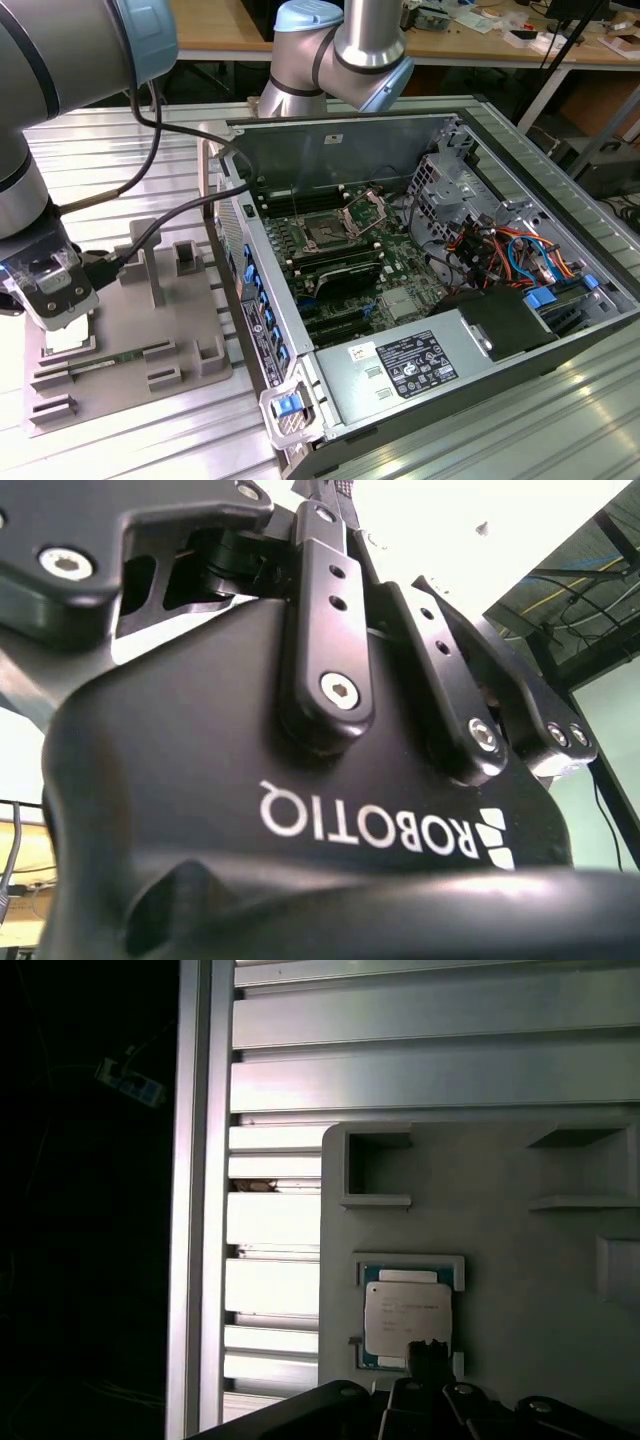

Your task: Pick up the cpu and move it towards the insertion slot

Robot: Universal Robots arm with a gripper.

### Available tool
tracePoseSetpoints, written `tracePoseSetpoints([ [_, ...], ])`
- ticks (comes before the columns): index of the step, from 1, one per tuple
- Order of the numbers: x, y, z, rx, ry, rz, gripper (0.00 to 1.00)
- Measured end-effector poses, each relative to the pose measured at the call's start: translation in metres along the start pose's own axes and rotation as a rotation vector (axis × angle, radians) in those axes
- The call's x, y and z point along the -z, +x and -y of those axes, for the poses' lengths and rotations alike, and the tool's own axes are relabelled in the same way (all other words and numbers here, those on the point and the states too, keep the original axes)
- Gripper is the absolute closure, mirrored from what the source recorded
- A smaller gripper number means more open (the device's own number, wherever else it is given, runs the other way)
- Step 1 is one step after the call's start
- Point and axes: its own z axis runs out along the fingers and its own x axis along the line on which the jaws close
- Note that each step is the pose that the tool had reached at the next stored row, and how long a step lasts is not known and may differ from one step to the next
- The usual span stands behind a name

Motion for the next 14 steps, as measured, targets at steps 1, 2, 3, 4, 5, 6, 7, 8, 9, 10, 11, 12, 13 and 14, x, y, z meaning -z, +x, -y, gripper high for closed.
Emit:
tracePoseSetpoints([
  [1, -0.0006, 0.0001, 0.0000, 0.000, 0.0000, 0.0000, 0.89],
  [2, -0.0012, 0.0002, 0.0000, 0.000, 0.0000, 0.0000, 0.89],
  [3, -0.0015, 0.0002, 0.0000, 0.000, 0.0000, 0.0000, 0.89],
  [4, -0.0018, 0.0002, 0.0001, 0.000, 0.0000, 0.0000, 0.89],
  [5, -0.0024, 0.0002, 0.0001, 0.000, -0.0001, 0.0001, 0.89],
  [6, -0.0028, 0.0003, 0.0001, 0.000, 0.0000, 0.0000, 0.89],
  [7, -0.0030, 0.0003, 0.0001, 0.000, 0.0000, -0.0001, 0.89],
  [8, -0.0033, 0.0003, 0.0001, 0.000, 0.0000, 0.0000, 0.89],
  [9, -0.0036, 0.0003, 0.0001, 0.000, 0.0000, 0.0000, 0.89],
  [10, -0.0042, 0.0003, 0.0001, 0.000, 0.0000, 0.0000, 0.89],
  [11, -0.0044, 0.0003, 0.0001, 0.000, 0.0000, 0.0000, 0.89],
  [12, -0.0047, 0.0003, 0.0002, 0.000, 0.0000, 0.0000, 0.89],
  [13, -0.0049, 0.0003, 0.0002, 0.000, 0.0000, 0.0000, 0.89],
  [14, -0.0052, 0.0003, 0.0002, 0.000, 0.0000, 0.0000, 0.89],
])
